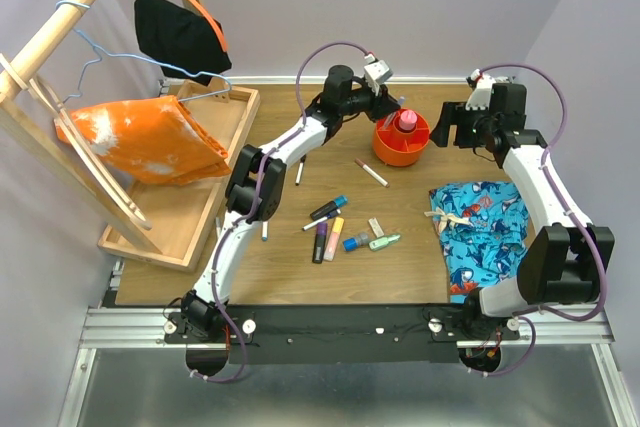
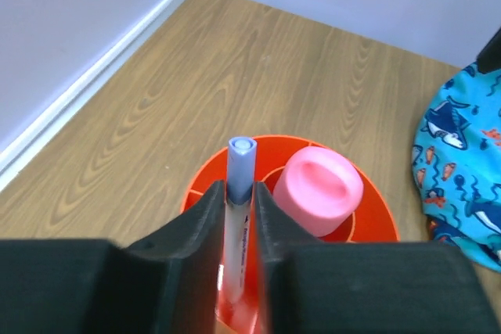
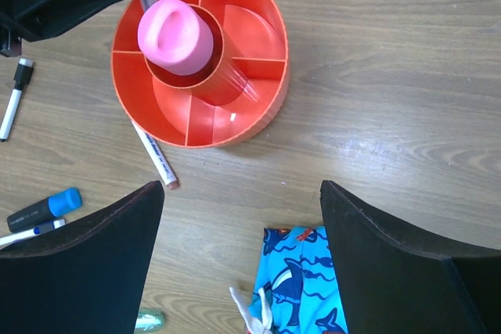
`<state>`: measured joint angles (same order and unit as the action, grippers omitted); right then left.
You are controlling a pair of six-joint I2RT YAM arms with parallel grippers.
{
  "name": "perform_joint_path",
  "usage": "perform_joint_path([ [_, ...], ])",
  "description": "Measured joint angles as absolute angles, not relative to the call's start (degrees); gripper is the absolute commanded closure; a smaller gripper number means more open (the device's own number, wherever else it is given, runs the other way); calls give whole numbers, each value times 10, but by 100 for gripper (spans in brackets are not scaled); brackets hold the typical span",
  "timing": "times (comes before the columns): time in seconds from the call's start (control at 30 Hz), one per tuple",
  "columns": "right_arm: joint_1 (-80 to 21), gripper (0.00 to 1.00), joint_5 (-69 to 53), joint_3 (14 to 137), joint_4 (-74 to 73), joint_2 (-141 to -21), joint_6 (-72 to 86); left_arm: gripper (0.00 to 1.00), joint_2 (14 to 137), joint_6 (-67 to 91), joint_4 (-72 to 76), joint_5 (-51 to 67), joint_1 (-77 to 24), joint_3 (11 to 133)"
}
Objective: Sort the stationery into containers
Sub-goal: Place the pen in the storage box, then pick up the pen from the center of the board.
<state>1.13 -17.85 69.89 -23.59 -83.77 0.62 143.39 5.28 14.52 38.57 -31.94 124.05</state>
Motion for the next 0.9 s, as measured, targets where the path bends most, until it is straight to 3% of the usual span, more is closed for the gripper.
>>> perform_joint_path([
  [0.2,10,13,-210,700,-237,-838,-8,39,1425,58,157,361,-317,1221],
  [0.3,-8,13,-247,703,-249,-837,-58,34,1395,56,156,353,-313,1188],
  [0.57,-154,18,-277,722,-289,-851,-156,32,1169,57,101,280,-266,1026],
  [0.77,-222,24,-257,759,-281,-935,-150,32,967,39,-72,192,-223,928],
  [0.9,-247,25,-228,804,-285,-1025,-149,31,867,35,-146,163,-221,780],
])
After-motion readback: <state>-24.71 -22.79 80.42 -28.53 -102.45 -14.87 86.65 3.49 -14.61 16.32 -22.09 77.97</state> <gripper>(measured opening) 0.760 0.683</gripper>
